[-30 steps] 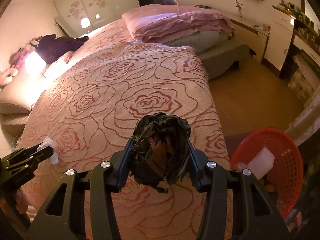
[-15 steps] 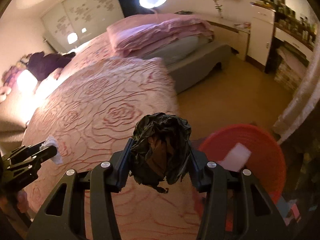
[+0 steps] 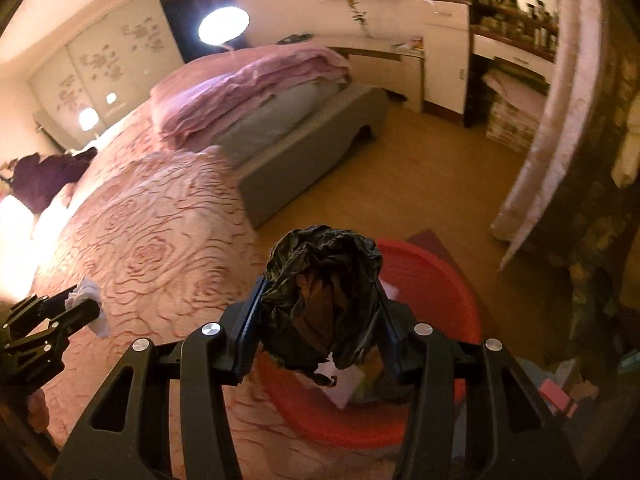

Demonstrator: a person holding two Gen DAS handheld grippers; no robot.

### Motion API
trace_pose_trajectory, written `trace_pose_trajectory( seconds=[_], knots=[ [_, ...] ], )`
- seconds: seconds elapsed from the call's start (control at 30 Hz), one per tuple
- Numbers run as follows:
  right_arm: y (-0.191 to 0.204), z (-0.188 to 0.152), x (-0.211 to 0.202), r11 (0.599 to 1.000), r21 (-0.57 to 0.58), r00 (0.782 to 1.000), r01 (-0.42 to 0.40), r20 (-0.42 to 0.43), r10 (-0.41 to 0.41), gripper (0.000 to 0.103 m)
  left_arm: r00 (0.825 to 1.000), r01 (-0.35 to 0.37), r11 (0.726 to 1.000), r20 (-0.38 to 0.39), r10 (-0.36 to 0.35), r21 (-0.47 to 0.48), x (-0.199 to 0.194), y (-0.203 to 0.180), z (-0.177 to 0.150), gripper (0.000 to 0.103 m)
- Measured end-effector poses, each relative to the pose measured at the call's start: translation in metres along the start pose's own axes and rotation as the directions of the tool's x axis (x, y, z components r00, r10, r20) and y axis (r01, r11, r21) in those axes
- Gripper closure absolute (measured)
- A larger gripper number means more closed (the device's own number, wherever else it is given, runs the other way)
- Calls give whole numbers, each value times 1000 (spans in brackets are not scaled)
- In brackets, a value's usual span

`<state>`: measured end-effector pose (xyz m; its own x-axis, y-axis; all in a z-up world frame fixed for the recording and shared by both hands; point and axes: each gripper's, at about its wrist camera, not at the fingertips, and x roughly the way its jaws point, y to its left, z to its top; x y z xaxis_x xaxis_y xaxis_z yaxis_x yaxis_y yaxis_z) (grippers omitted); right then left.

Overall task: Collect trash
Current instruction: 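Open both grippers over the wastebasket to drop the tissue and cloth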

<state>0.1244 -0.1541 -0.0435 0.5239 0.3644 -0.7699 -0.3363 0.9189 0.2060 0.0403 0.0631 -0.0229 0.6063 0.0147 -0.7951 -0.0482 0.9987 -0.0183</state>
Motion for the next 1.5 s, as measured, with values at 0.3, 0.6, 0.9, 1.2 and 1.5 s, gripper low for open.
trace_pose_trajectory(
  seconds=[0.3,0.6,0.9,1.2,1.5],
  knots=[
    [-35,-12,-3,997,66,999,44,-5,-44,55,995,94,991,-39,-91,94,30,-52,20,65],
    [-59,-22,1,992,113,999,52,-16,-51,55,985,159,971,-92,-145,176,65,-104,31,65],
    [-78,-27,11,988,143,998,54,-40,-49,55,973,206,963,-140,-183,175,86,-124,29,37],
    [-76,-27,17,989,144,998,39,-48,-33,54,986,139,979,-107,-124,146,76,-107,33,27],
    [-62,-21,25,990,141,999,10,-46,-3,33,995,86,993,-65,-81,76,61,-79,36,25]
  ],
)
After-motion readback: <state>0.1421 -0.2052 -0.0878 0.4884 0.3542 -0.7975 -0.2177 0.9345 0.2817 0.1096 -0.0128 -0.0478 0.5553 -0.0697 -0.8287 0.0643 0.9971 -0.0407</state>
